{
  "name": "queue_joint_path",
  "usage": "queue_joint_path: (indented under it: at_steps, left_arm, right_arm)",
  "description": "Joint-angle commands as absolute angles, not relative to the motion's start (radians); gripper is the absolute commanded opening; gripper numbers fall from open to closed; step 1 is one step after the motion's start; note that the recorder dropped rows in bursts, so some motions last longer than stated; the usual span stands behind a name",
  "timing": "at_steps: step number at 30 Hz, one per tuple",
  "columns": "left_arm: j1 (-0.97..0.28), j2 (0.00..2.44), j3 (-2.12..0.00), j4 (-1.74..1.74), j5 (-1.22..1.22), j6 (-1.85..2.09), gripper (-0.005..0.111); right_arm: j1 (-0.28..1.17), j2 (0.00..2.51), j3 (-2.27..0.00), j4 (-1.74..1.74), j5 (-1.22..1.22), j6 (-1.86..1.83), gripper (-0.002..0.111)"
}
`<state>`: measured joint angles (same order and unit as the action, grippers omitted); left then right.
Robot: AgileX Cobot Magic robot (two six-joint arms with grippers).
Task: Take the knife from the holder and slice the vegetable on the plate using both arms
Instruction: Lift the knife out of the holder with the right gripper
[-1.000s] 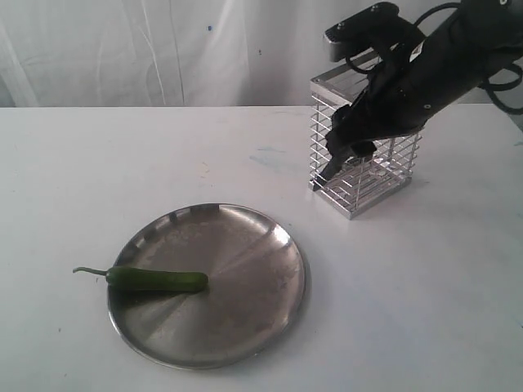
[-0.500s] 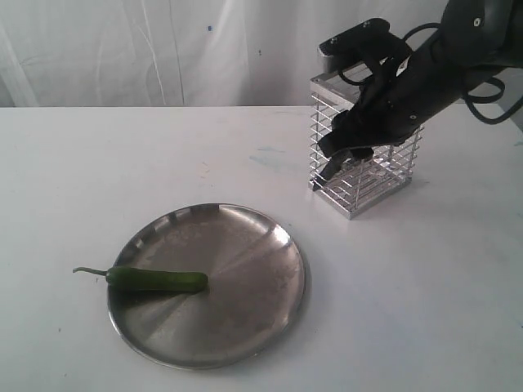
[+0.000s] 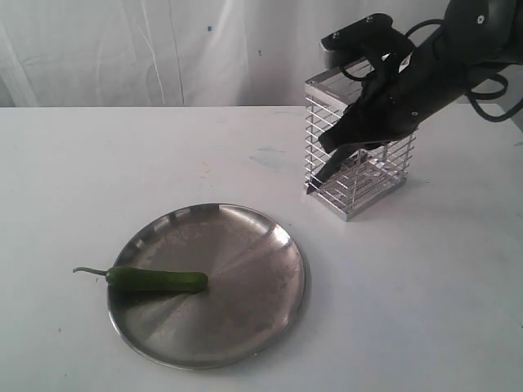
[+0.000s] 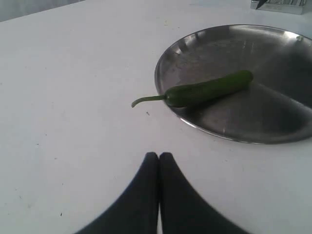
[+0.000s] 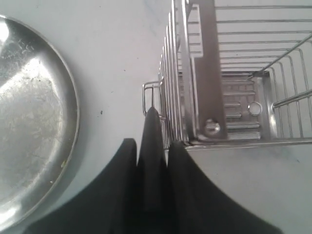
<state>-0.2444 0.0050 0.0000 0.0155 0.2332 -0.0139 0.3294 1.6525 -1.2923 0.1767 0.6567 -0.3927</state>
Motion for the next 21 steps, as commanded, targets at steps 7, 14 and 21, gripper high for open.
queue_joint_path:
  at_steps: [7,14,21]
  left_arm:
    - [-0.241,0.000,0.000,0.012,0.232,-0.021,0.000]
    - [-0.241,0.000,0.000,0.012,0.232,-0.021,0.000]
    - [-0.241,0.000,0.000,0.012,0.232,-0.021,0.000]
  right_arm:
    - [0.333,1.505,-1.295,0.179,0.689,-0.390,0.008]
    - [0.333,1.411,-1.295,0.182,0.771,-0.369,0.003]
    - [0.333,1.305,-1.295,0.200,0.860,-0.328,0.000]
